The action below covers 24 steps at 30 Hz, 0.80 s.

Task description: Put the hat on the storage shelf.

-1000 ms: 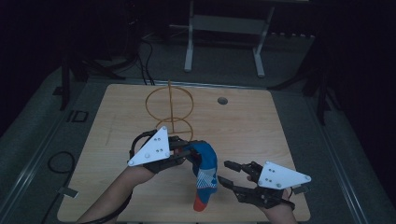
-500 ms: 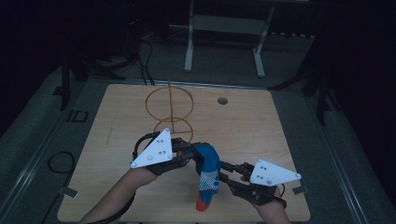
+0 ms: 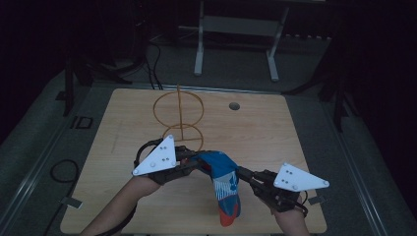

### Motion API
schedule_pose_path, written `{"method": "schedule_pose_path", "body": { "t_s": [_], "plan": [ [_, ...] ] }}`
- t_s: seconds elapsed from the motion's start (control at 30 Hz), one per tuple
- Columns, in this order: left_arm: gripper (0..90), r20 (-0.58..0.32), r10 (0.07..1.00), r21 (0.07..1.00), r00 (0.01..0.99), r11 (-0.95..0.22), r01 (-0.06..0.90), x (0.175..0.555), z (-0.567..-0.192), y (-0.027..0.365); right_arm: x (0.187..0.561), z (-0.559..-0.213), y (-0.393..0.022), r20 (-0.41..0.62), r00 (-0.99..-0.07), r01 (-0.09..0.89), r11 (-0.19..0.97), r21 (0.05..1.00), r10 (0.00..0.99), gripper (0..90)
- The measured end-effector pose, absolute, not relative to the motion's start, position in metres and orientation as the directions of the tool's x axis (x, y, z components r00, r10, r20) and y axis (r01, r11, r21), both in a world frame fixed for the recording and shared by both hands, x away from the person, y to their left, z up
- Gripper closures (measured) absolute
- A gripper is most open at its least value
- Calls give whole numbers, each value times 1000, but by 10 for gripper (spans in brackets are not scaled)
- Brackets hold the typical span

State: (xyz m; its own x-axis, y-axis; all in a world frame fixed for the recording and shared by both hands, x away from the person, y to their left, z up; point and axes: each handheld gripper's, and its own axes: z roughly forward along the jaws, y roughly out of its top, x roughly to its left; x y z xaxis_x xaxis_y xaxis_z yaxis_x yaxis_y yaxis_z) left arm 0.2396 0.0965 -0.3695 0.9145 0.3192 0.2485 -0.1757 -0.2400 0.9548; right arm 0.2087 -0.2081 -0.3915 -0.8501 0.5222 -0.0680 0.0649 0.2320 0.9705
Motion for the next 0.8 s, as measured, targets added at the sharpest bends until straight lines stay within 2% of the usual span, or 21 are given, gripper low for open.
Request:
{"method": "schedule_pose_path", "body": {
  "t_s": [0.27,0.4,0.43,0.53,0.6,0.8],
  "plan": [
    [878,270,313,942,911,-281,-182,237,-376,97,211,-382,-216,-73,-841,52,215,975,537,900],
    [769,257,311,944,915,-283,-170,237,-374,98,214,-377,-217,-70,-843,49,206,977,533,900],
    [717,251,311,945,917,-284,-162,237,-374,99,214,-375,-218,-72,-843,46,206,978,533,900],
    [643,232,320,952,919,-270,-146,236,-374,105,216,-371,-220,-72,-841,42,198,979,537,900],
    [633,218,339,956,915,-263,-131,234,-376,110,216,-369,-220,-76,-837,38,197,980,541,900],
    [471,185,387,963,903,-256,-88,229,-385,125,219,-361,-224,-85,-828,27,191,981,555,900]
  ]
}}
